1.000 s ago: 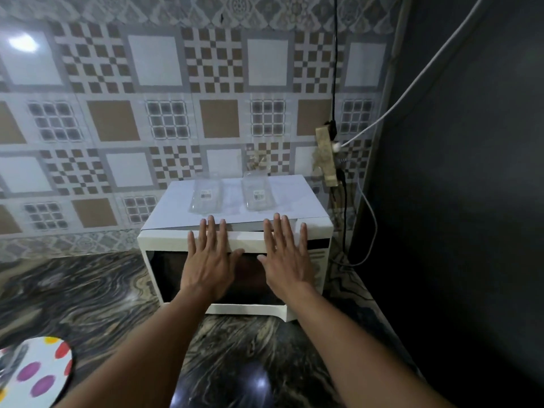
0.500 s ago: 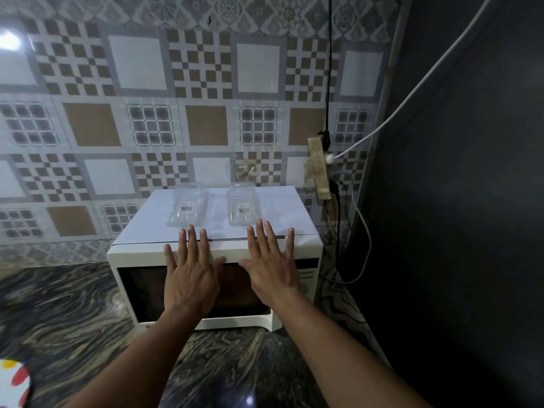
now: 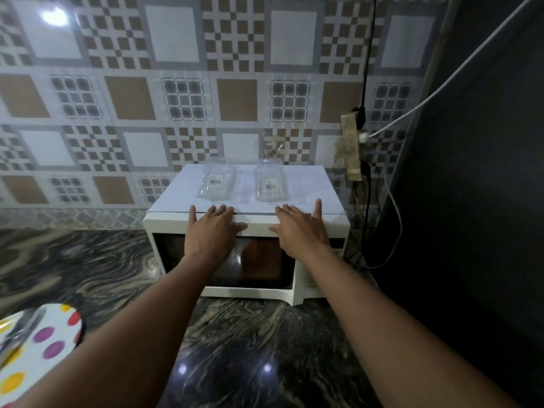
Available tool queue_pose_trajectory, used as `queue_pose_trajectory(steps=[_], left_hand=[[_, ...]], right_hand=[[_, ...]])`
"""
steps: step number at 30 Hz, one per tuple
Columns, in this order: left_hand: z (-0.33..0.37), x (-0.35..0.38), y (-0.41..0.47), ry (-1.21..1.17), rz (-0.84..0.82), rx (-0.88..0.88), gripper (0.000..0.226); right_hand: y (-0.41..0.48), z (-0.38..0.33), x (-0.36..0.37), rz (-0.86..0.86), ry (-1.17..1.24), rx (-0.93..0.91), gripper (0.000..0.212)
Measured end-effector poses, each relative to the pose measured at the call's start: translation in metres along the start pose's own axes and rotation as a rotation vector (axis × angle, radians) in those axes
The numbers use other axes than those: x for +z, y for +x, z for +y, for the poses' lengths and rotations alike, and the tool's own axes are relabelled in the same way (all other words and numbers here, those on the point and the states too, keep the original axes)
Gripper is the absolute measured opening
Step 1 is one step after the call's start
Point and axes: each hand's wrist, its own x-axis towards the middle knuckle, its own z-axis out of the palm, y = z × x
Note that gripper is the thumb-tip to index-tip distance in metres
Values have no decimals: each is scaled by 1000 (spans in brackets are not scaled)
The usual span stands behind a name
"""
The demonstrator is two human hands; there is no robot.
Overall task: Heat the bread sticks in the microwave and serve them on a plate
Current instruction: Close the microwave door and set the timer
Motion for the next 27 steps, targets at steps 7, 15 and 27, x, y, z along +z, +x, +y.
queue_pose_trajectory(steps=[7,15,27], left_hand=[[1,-8,2,26,38,-35,45],[0,10,5,-2,63,-29,35],[34,46,-36,-120,98,-112,72]], right_hand=[[8,-4,-4,-59,-9,38,41],[2,-5,1,-24,-6,0,47],[-48,5,22,36,43,-12,78]])
